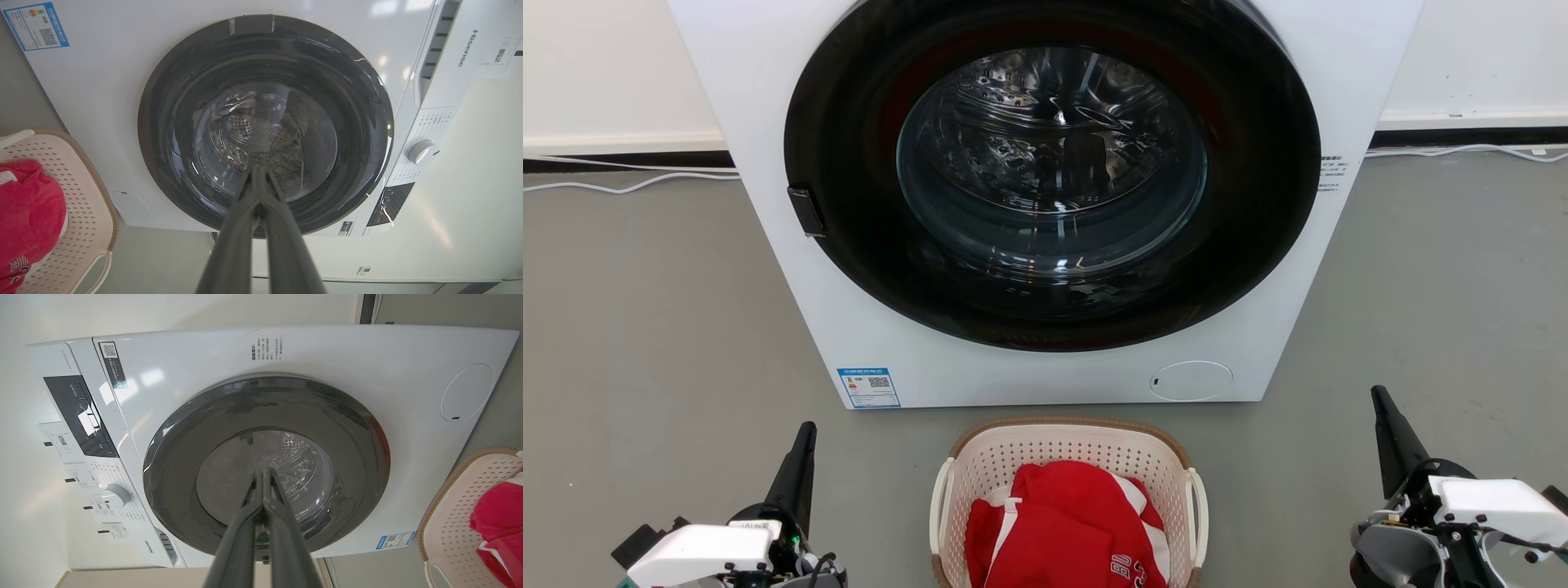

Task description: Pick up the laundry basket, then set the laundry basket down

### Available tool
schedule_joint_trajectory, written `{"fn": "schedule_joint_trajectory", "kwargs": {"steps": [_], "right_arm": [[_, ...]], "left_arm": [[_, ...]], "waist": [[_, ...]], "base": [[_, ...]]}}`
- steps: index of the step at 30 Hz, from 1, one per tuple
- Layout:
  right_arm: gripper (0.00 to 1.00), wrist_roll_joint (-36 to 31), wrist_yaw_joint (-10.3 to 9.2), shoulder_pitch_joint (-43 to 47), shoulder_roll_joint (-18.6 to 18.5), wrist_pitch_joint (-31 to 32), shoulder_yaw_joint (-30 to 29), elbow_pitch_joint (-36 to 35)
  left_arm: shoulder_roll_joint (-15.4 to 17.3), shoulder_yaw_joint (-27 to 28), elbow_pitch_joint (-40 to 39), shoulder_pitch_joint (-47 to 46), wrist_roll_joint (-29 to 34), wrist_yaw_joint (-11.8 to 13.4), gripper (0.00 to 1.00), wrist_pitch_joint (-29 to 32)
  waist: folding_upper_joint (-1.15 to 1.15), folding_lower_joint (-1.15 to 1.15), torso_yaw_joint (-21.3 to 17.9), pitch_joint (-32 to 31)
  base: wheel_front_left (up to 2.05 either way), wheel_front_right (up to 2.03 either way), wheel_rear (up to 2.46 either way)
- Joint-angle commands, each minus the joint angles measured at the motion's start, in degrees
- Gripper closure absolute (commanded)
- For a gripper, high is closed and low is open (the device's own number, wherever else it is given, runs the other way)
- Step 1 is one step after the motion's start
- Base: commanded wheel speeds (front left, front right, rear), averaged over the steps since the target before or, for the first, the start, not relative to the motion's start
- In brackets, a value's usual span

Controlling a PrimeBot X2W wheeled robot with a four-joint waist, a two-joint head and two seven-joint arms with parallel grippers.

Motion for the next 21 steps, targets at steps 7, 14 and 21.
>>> {"fn": "schedule_joint_trajectory", "kwargs": {"steps": [7, 14, 21], "right_arm": [[1.0, 0.39, 0.42, -0.6, -0.09, 0.43, 1.03, -1.73], [0.0, -0.03, -0.02, 0.71, 0.18, -0.01, 0.22, 1.62], [0.0, 0.12, 0.0, 0.57, 0.18, -1.05, 0.87, 1.26]], "left_arm": [[0.77, 1.71, -1.64, -3.17, -0.35, -0.34, 1.0, 0.34], [-0.36, -0.06, 1.79, 0.85, 0.02, 0.09, 0.0, -0.12], [-0.33, -0.51, 1.26, 0.66, 0.03, 0.06, 0.0, -1.24]], "waist": [[0.0, 0.0, 0.0, 0.0], [0.0, 0.0, 0.0, 0.01], [0.0, 0.13, 0.0, -0.08]], "base": [[0.0, 0.0, 0.0], [0.0, 0.0, 0.0], [0.0, 0.0, 0.0]]}}
